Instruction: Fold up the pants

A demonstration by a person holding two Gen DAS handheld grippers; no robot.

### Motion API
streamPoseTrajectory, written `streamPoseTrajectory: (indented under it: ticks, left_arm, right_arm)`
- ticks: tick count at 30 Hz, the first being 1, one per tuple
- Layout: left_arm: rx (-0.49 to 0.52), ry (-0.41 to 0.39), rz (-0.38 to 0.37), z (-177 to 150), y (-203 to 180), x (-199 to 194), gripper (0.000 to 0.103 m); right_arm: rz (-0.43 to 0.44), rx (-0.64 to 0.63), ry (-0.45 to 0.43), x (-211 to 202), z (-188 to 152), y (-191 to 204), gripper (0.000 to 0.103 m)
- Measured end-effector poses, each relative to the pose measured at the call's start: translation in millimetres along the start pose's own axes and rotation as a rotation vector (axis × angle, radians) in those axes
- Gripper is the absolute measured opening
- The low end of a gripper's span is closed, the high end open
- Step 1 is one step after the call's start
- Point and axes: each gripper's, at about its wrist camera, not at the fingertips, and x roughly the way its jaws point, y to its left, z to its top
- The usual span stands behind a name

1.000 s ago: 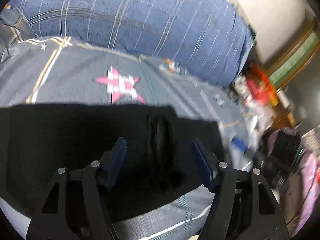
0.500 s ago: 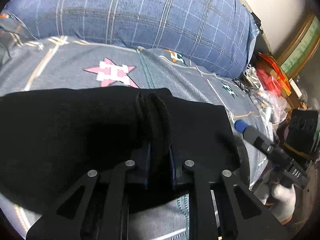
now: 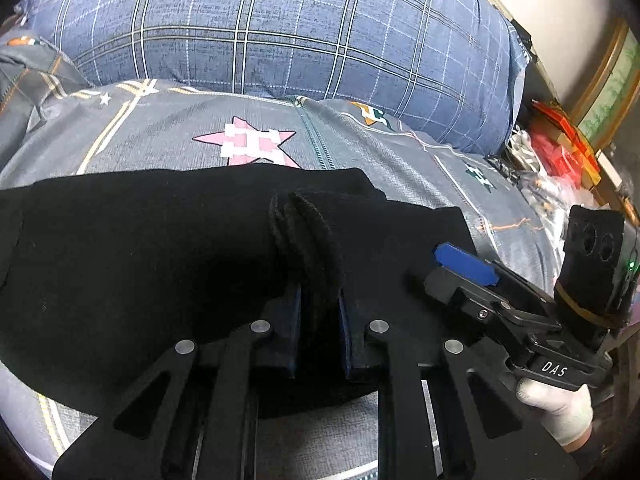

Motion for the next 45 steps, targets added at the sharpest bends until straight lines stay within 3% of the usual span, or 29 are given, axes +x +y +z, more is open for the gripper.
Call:
streamPoseTrajectory:
  ticks: [8, 18, 24, 28, 32, 35, 39, 45]
  left_arm:
    - [0.013, -0.016, 0.016, -3, -3, -4, 0.016]
    - [0.009, -0.018, 0.022, -4, -2, -8, 0.018]
    - [-0.003, -0.028, 0.030, -7, 4, -18, 0.019]
    - [-0.036, -0.036, 0.044, -13, 12, -23, 0.036]
    - [-0.065, -0.035, 0.042, -16, 17, -27, 0.040]
    - [-0.073, -0.046, 0.061, -18, 20, -31, 0.046]
    - [-0.100, -0.055, 0.098, -22, 31, -36, 0.046]
    - [-0.152, -0.091, 0.140, -24, 48, -51, 0.046]
  right_arm:
    - [0.013, 0.059, -0.010, -11, 4, 5, 0.059]
    - [-0.061, -0.079, 0.072, 1, -7, 39, 0.059]
    - [-0.064, -0.098, 0.059, 2, -10, 38, 0.059]
    - [-0.067, -0.088, 0.065, -1, -7, 40, 0.059]
    - [-0.060, -0.074, 0.054, -3, -8, 42, 0.060]
    - [-0.084, -0.112, 0.065, 4, -12, 46, 0.063]
    - [-0.093, -0.153, 0.060, 10, -15, 54, 0.079]
    - [-0.093, -0.152, 0.036, 10, -17, 57, 0.082]
